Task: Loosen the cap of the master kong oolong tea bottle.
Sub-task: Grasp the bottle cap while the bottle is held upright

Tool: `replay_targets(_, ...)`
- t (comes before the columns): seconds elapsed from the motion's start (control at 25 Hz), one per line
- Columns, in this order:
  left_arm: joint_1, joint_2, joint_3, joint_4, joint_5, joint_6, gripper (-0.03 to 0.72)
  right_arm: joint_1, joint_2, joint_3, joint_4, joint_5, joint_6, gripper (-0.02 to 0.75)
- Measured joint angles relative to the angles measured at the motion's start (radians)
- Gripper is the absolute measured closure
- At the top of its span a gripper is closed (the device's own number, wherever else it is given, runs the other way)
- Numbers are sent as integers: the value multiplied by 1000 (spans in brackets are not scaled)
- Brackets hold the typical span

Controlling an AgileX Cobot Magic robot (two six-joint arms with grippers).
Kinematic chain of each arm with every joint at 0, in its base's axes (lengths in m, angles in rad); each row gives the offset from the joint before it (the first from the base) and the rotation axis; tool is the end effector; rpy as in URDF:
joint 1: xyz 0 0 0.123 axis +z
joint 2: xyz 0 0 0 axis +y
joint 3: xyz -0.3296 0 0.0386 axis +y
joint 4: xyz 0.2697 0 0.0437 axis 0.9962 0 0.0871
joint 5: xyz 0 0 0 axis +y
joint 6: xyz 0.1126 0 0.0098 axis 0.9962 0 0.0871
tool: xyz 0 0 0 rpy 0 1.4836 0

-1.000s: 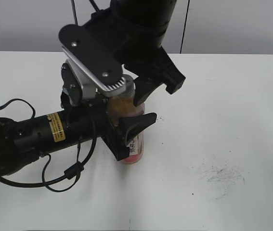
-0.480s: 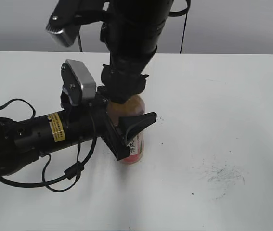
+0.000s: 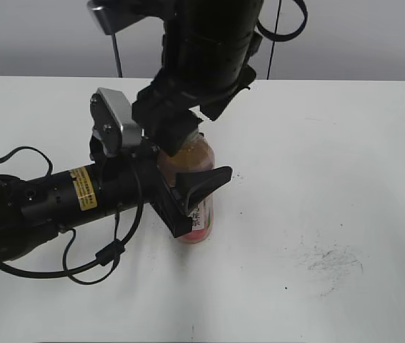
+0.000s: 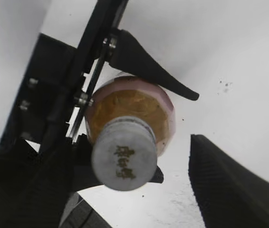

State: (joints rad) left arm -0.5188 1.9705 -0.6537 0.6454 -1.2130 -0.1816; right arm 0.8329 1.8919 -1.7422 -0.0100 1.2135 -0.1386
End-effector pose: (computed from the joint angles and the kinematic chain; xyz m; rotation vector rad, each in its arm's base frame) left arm 0.2870 -0.2372 0.1525 0.9281 1.4461 -0.8277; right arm 0.3013 0.3298 0.3184 -1.3370 2.5261 0.1311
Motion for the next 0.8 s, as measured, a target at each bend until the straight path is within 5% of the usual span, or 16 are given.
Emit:
replay_targets(0.36, 0, 0, 0, 0, 0, -1, 243, 0, 0, 0, 10, 3, 194, 298)
replay_targets(0.52, 0, 0, 0, 0, 0, -1, 243, 0, 0, 0, 16, 3, 202, 332)
replay_targets(0.68, 0, 0, 0, -2, 1, -1, 243, 0, 0, 0, 21, 3, 184, 457)
replay_targets(0.8, 0, 0, 0, -4, 1, -1, 243, 0, 0, 0, 19, 5, 112, 457)
